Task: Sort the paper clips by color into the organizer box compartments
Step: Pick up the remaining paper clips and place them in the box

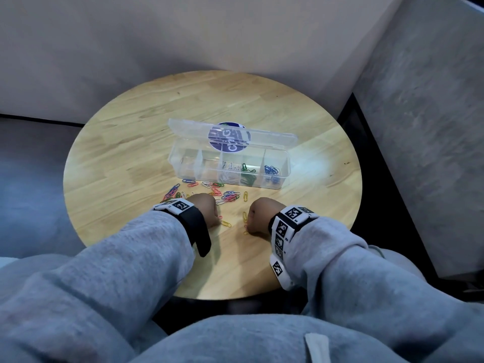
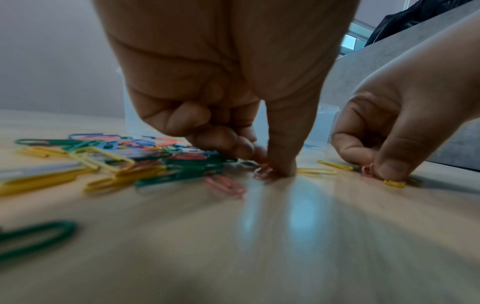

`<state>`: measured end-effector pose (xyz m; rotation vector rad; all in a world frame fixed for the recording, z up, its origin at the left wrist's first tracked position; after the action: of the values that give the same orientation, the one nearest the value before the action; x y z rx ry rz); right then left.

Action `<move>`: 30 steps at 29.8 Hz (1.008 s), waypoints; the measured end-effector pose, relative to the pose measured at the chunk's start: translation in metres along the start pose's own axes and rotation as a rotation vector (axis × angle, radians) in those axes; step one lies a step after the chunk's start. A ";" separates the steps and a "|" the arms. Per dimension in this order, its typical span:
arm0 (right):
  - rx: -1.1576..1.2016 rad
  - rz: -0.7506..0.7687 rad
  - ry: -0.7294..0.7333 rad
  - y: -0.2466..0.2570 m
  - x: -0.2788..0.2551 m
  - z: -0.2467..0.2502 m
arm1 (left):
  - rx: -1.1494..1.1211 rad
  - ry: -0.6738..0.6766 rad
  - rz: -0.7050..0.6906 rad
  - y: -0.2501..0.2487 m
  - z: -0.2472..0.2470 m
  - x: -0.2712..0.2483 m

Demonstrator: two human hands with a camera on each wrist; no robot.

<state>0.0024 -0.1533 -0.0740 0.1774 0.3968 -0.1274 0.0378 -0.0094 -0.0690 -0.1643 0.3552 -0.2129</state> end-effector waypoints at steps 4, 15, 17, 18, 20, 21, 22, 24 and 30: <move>-0.015 0.003 0.001 0.001 -0.001 0.000 | 0.014 0.009 -0.013 0.001 -0.001 0.000; 0.596 -0.113 -0.038 -0.044 -0.013 0.030 | 0.007 0.034 -0.054 0.000 0.001 -0.003; 0.878 -0.200 -0.030 -0.058 -0.014 0.034 | -0.008 0.028 -0.041 0.002 0.002 -0.003; 1.019 -0.245 -0.050 -0.063 -0.015 0.036 | -0.019 0.028 -0.035 0.002 0.002 -0.003; 1.236 -0.331 -0.104 -0.073 -0.016 0.039 | -0.039 0.033 -0.025 0.002 0.003 -0.003; 1.306 -0.367 -0.122 -0.077 -0.017 0.039 | -0.044 0.038 -0.022 0.003 0.003 -0.004; 1.342 -0.402 -0.131 -0.080 -0.017 0.039 | -0.048 0.045 -0.023 0.003 0.003 -0.004; 1.319 -0.474 -0.116 -0.082 -0.018 0.037 | -0.054 0.058 -0.035 0.003 0.004 -0.004; 1.022 -0.462 0.002 -0.075 -0.010 0.030 | -0.130 0.018 -0.033 0.007 0.010 -0.011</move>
<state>-0.0078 -0.2315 -0.0536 1.0937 0.3387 -0.7857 0.0327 0.0007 -0.0575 -0.2970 0.3843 -0.2237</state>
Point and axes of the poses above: each hand's wrist, its own x-axis towards the middle knuckle, its own z-axis out of the back of the hand, y = z × x, the point moved 3 cm from there along x, towards the middle knuckle, and after that the axes turned 12 degrees about -y, right-handed, at the moved point
